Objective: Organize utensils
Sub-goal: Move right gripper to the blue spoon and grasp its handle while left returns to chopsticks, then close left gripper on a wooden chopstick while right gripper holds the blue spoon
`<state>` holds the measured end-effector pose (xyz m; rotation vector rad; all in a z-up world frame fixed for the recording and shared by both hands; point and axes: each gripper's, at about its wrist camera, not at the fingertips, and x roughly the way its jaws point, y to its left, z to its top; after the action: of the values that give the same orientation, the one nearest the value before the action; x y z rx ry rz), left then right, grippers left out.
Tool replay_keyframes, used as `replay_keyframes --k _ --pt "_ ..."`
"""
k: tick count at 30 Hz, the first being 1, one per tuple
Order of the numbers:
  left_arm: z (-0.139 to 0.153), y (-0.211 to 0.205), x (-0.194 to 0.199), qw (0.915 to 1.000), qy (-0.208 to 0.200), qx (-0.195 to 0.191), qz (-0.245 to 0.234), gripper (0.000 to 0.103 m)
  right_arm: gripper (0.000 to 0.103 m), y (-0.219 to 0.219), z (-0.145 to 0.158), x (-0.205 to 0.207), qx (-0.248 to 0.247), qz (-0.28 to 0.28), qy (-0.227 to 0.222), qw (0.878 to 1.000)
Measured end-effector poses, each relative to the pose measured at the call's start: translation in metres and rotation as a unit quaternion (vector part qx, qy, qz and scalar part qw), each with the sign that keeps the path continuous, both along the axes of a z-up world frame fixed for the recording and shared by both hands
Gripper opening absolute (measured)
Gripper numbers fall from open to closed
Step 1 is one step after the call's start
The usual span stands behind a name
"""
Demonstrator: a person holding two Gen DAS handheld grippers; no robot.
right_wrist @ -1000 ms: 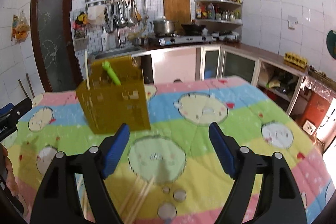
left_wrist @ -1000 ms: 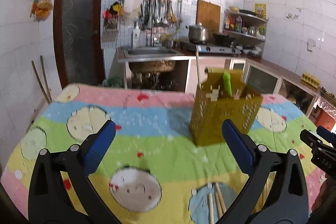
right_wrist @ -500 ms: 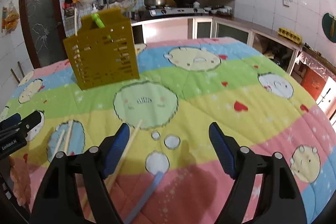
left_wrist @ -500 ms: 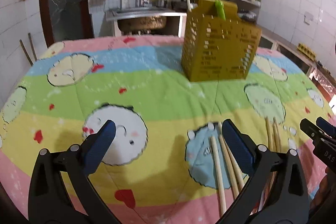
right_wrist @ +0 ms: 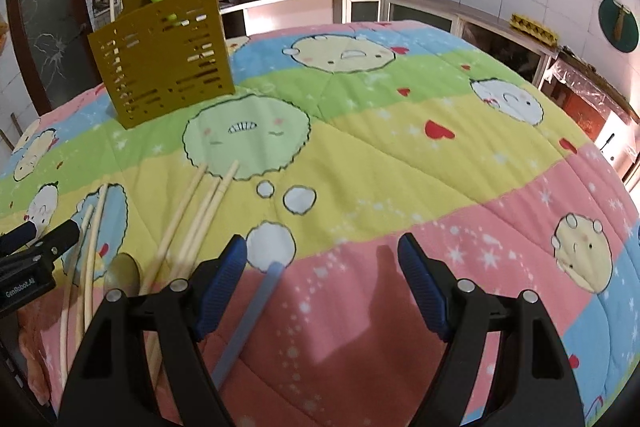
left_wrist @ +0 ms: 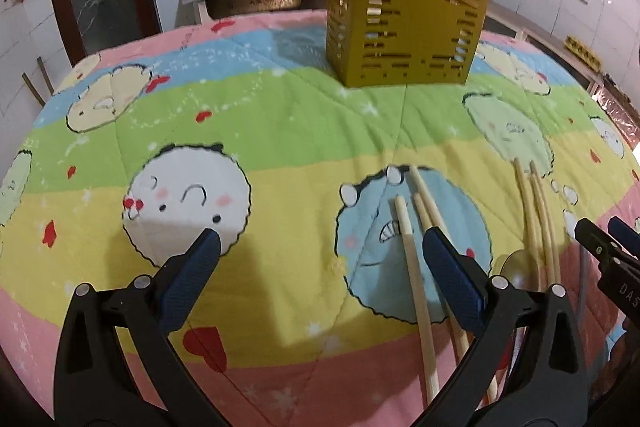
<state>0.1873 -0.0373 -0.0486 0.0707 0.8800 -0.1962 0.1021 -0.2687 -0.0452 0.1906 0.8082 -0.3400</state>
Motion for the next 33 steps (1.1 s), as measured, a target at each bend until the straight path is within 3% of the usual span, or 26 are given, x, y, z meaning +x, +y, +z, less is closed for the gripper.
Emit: replay_keyframes --k 3,15,23,26,33 --pt "-0.008 0.001 0.004 0.9998 0.020 0.000 -0.001 0.098 0.077 0.002 -0.004 0.000 0.006 0.000 0.011 1.000" --pt "-0.011 -0.005 0.004 0.9996 0.019 0.021 0.001 0.098 0.075 0.013 -0.006 -0.010 -0.004 -0.012 0.028 1.000" --pt "-0.010 -0.006 0.004 0.9995 0.024 0.019 0.005 0.098 0.031 0.032 -0.004 -0.006 -0.010 0.013 0.037 0.999" --pt "-0.010 -0.006 0.004 0.9996 0.025 0.016 0.004 0.098 0.019 0.037 -0.004 -0.002 -0.015 0.019 0.038 0.999" --pt "-0.010 -0.006 0.005 0.9995 0.027 0.014 0.005 0.097 0.011 0.025 -0.001 0.021 -0.003 0.045 0.034 0.998"
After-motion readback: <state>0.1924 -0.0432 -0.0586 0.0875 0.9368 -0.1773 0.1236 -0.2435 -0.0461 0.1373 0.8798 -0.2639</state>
